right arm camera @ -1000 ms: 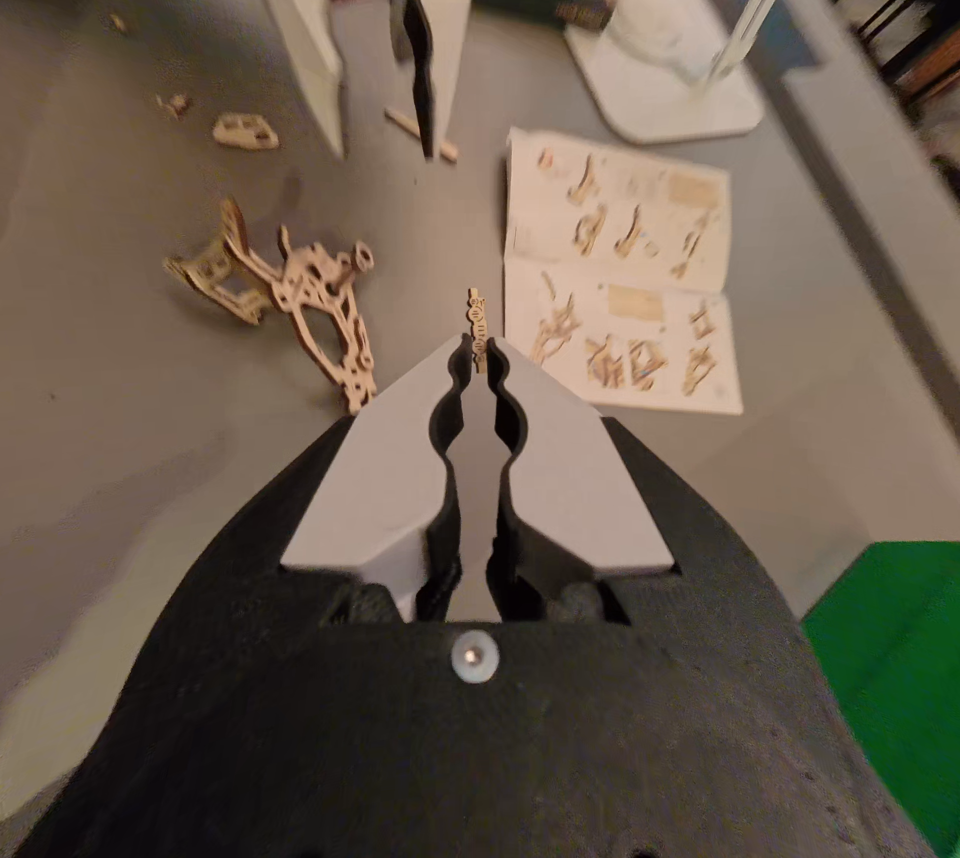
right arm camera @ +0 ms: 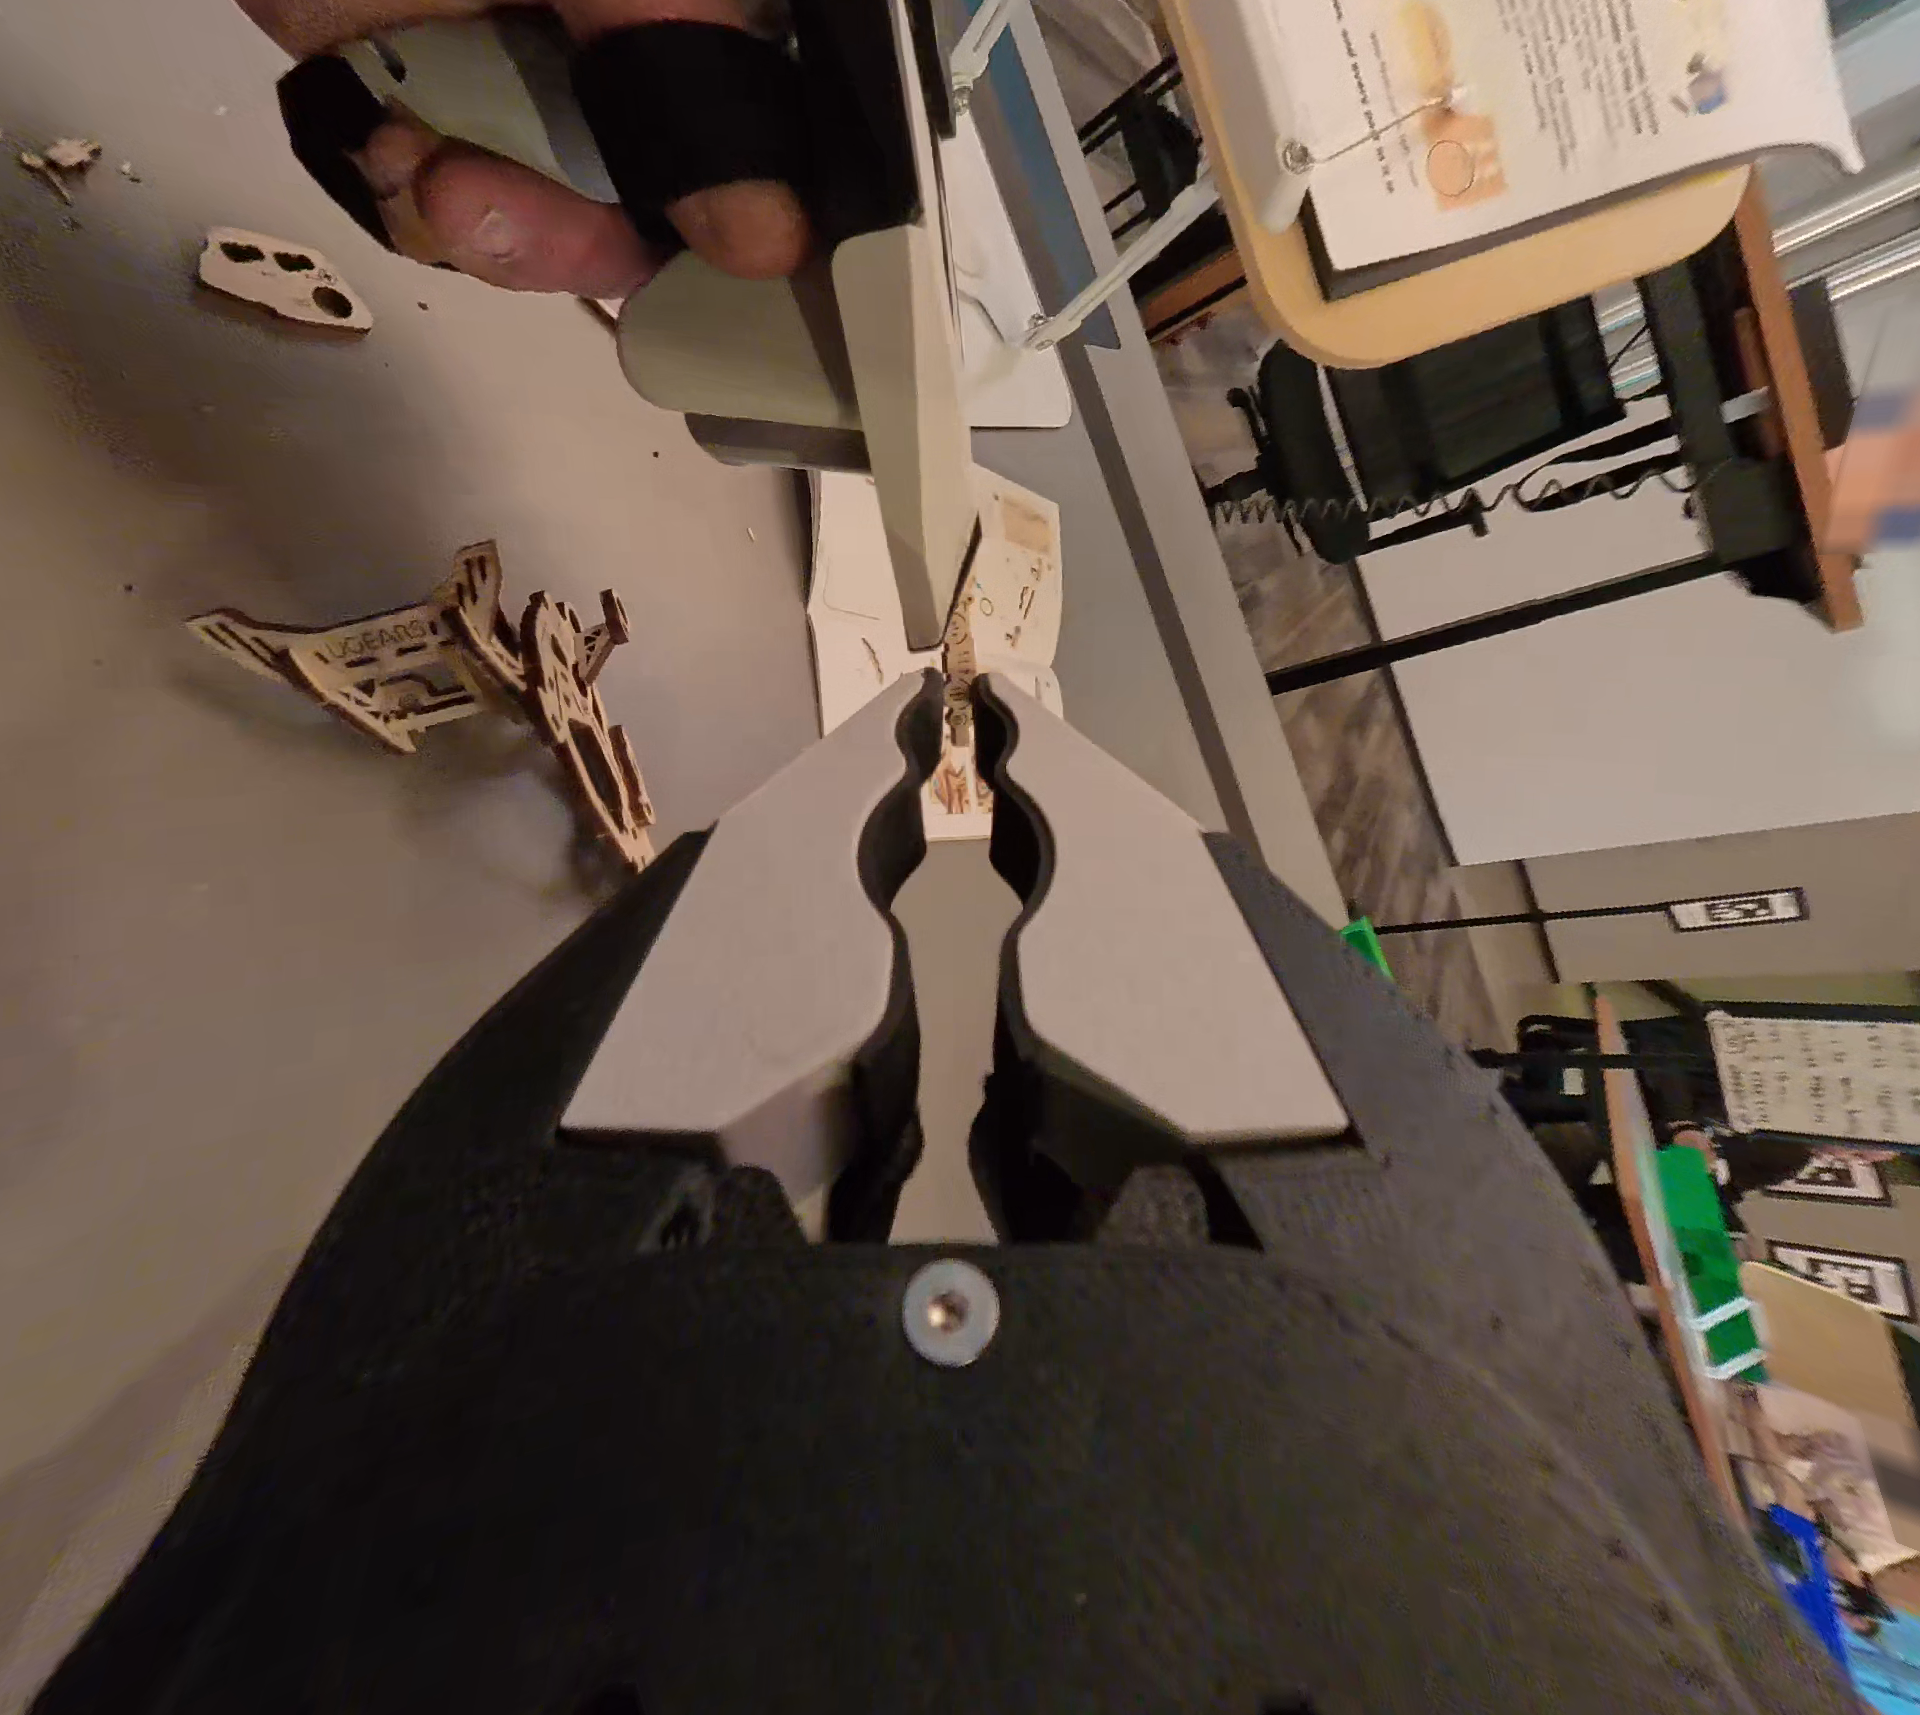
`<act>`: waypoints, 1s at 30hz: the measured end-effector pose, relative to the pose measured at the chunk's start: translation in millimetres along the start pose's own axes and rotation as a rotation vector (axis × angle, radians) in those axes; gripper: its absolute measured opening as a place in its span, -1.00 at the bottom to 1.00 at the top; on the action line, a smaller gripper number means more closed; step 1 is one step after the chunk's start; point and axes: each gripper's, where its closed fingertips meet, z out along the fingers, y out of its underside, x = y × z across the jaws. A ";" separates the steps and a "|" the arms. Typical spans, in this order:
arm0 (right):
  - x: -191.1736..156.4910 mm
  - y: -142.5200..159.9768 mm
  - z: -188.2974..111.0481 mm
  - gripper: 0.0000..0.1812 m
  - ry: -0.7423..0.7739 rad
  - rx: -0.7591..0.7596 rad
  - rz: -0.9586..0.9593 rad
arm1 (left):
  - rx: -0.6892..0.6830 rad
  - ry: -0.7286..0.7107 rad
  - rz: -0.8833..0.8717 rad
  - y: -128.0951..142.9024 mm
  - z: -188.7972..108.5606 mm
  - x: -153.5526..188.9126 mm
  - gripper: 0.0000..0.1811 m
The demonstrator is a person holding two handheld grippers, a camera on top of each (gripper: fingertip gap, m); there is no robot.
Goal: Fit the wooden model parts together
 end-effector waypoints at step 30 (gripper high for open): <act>-31.6 -19.8 -30.6 -1.00 -0.669 0.189 0.775 | -0.279 0.220 0.615 24.0 3.1 33.9 -0.99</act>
